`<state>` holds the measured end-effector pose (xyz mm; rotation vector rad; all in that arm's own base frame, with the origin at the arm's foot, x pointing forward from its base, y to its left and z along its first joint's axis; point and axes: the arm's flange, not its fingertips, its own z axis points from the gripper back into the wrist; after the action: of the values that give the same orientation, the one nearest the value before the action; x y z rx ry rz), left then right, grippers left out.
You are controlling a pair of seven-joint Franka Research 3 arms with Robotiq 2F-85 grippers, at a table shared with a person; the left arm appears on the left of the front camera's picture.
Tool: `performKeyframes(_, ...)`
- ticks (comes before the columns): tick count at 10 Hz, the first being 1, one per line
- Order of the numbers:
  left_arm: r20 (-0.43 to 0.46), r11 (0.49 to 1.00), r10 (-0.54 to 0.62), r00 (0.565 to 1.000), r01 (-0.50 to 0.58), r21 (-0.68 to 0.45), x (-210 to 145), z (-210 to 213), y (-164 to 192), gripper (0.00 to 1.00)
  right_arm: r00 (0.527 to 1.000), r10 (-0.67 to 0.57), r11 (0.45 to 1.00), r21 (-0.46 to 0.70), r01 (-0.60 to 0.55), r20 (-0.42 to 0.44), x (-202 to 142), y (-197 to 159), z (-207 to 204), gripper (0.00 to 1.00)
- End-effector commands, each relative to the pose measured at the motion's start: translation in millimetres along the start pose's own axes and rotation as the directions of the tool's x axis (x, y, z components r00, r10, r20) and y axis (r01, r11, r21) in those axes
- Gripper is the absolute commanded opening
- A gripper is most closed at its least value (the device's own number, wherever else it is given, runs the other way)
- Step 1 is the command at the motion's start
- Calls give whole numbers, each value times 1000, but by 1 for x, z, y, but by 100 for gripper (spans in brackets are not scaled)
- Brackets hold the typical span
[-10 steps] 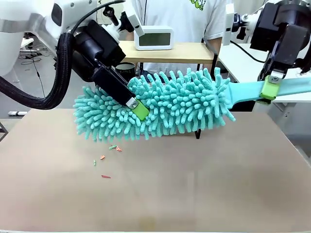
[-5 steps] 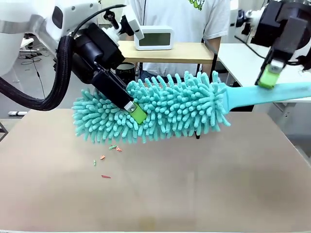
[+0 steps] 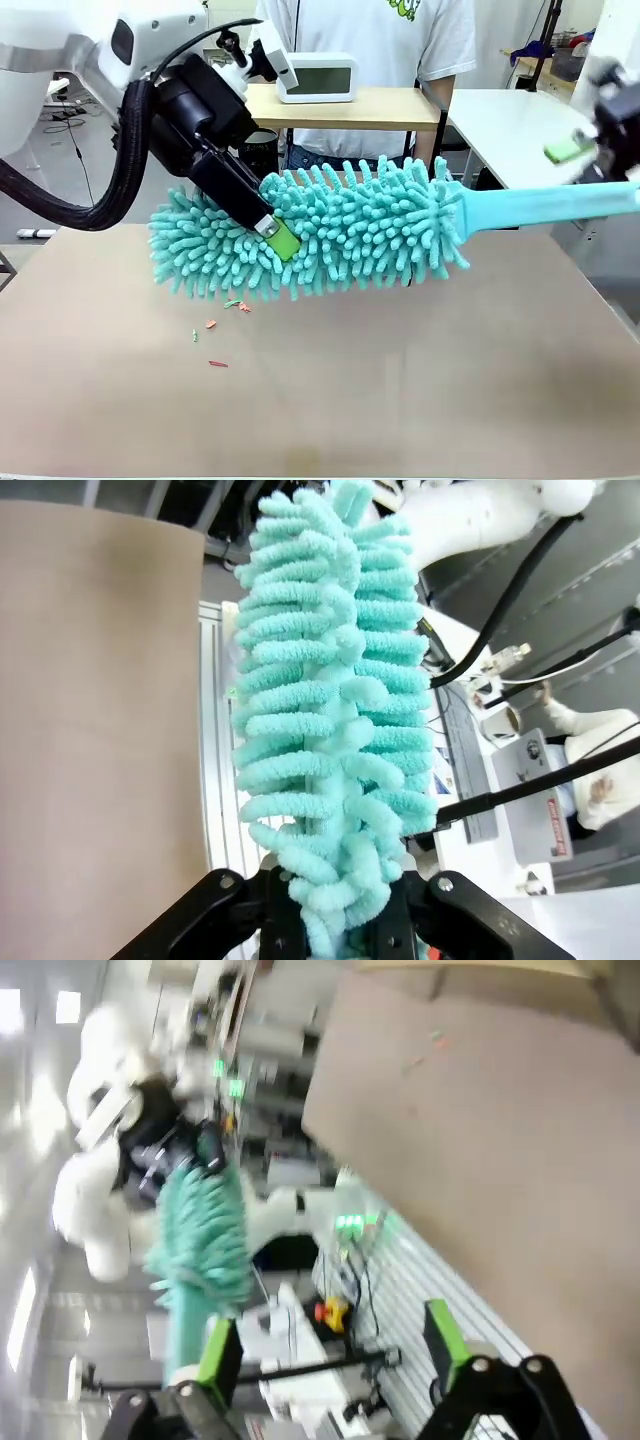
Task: Clean the shelf.
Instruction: Hand the Duster back to the human.
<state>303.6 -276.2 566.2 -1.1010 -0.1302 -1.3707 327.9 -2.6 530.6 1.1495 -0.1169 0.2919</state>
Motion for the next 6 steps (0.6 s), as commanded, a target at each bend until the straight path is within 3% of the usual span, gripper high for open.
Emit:
performKeyframes(1,28,1000,-8,1000,8,-8,1,10,0,0,809,-235,970,81,227,538,-51,-63,-7,100)
performKeyframes(2,62,1000,-8,998,9,-15,-1,17,0,0,742,-312,947,129,295,594,-71,-98,-13,100)
performKeyframes(4,141,1000,-4,990,5,-1,-9,35,-3,0,624,-311,924,73,376,717,-71,-110,-26,100)
performKeyframes(5,225,999,31,974,-40,36,-15,52,-8,0,663,-293,937,70,341,689,-49,-89,-36,100)
performKeyframes(6,386,992,108,916,-125,21,-29,84,-22,0,779,-306,940,46,337,547,-30,-127,63,100)
